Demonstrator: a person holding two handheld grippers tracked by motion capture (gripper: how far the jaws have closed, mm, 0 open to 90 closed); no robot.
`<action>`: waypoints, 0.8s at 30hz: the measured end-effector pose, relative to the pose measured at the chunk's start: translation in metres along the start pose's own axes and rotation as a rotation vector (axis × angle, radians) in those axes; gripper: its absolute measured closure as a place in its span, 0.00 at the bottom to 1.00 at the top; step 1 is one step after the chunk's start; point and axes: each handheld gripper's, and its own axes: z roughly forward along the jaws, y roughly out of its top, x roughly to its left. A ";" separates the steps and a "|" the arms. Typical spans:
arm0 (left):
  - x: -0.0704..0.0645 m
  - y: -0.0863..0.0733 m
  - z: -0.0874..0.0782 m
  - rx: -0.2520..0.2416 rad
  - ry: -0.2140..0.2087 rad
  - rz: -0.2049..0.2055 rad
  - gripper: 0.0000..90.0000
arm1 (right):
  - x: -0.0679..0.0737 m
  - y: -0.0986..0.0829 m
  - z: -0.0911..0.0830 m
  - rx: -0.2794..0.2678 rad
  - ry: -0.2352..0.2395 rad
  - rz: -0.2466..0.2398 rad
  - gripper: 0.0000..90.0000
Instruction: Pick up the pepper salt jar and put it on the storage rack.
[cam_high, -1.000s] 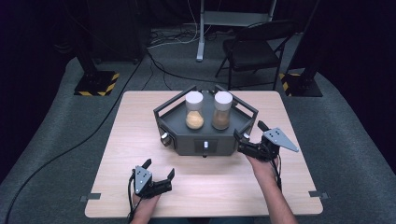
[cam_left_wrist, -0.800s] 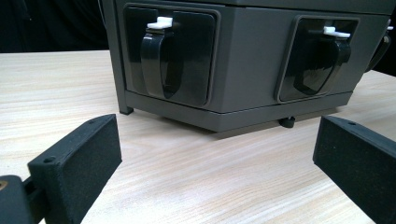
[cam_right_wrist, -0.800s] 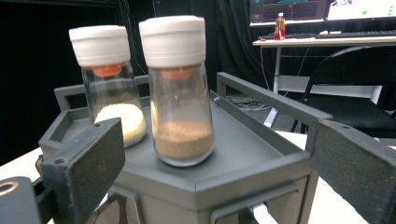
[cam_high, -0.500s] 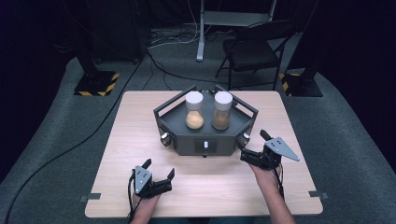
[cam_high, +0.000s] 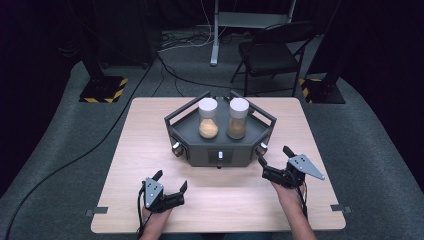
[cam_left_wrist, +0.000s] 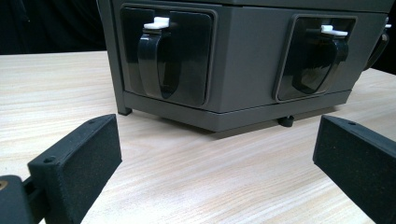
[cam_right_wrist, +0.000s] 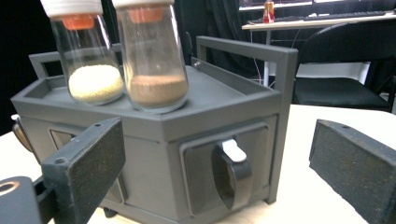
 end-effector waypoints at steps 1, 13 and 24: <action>0.000 0.000 0.000 0.000 0.000 -0.001 0.01 | -0.001 -0.001 -0.001 0.000 -0.002 0.002 0.03; 0.000 0.000 0.000 0.001 0.000 0.001 0.01 | -0.008 -0.013 -0.010 0.031 -0.023 0.002 0.03; 0.000 0.000 0.000 0.002 0.000 0.001 0.01 | -0.010 -0.027 -0.013 0.072 -0.033 -0.008 0.03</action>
